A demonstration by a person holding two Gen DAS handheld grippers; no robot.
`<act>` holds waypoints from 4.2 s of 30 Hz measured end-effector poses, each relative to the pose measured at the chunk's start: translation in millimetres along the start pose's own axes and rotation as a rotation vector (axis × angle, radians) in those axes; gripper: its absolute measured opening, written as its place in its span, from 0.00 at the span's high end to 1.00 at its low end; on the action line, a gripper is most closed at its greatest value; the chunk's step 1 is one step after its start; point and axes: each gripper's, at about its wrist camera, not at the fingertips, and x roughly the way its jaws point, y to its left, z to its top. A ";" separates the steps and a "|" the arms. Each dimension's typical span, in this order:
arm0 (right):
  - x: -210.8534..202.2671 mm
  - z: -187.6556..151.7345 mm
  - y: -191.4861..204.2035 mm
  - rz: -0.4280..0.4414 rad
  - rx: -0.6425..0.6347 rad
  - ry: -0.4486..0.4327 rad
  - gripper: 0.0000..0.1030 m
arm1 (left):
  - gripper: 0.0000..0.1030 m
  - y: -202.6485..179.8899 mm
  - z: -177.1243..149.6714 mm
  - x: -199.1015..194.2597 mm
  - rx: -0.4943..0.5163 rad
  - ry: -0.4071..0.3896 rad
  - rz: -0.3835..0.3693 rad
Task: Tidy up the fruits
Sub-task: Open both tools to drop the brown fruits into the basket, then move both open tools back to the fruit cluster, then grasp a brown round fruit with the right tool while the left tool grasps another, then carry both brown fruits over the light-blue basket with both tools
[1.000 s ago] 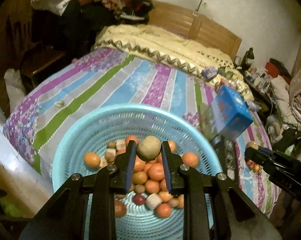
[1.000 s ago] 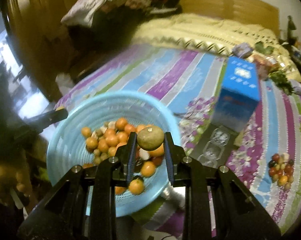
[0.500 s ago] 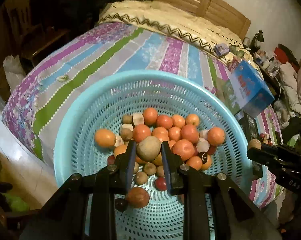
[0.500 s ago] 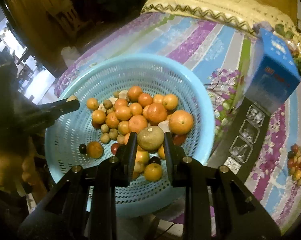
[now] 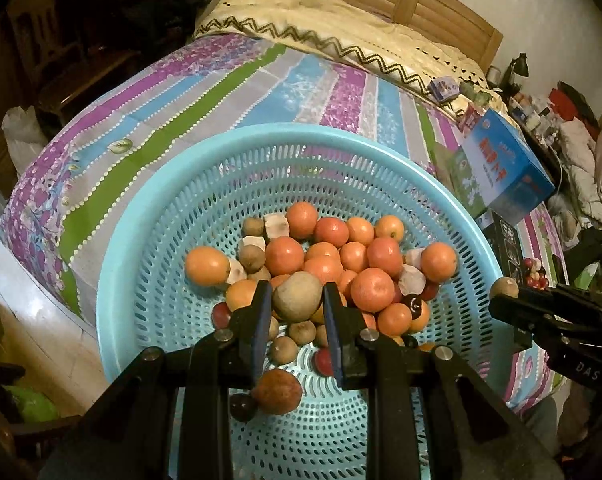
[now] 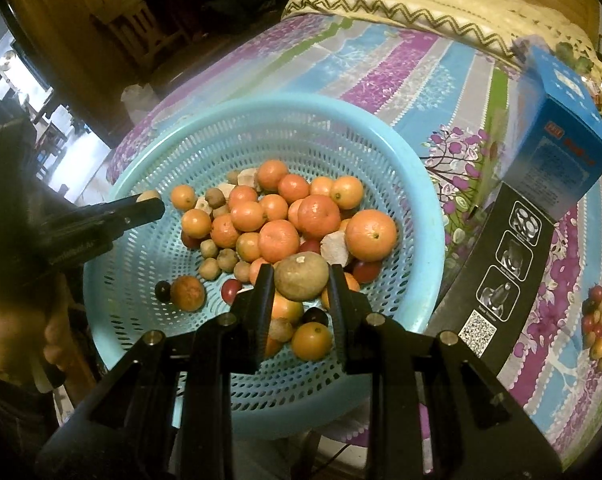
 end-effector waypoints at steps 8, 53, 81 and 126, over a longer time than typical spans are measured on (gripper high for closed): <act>-1.3 -1.0 -6.0 0.007 0.016 -0.023 0.52 | 0.31 -2.4 -0.3 5.3 0.004 0.003 0.032; -164.6 -224.6 -274.4 -0.496 0.504 -0.493 0.41 | 0.32 -425.2 -84.3 121.3 0.500 0.003 -0.460; -93.0 -223.0 -370.5 -0.331 0.464 -0.355 0.50 | 0.78 -475.8 -94.6 205.3 0.492 0.041 -0.434; -173.0 -154.0 -291.6 -0.468 0.380 -0.433 0.73 | 0.78 -386.4 -33.1 37.0 0.429 -0.160 -0.319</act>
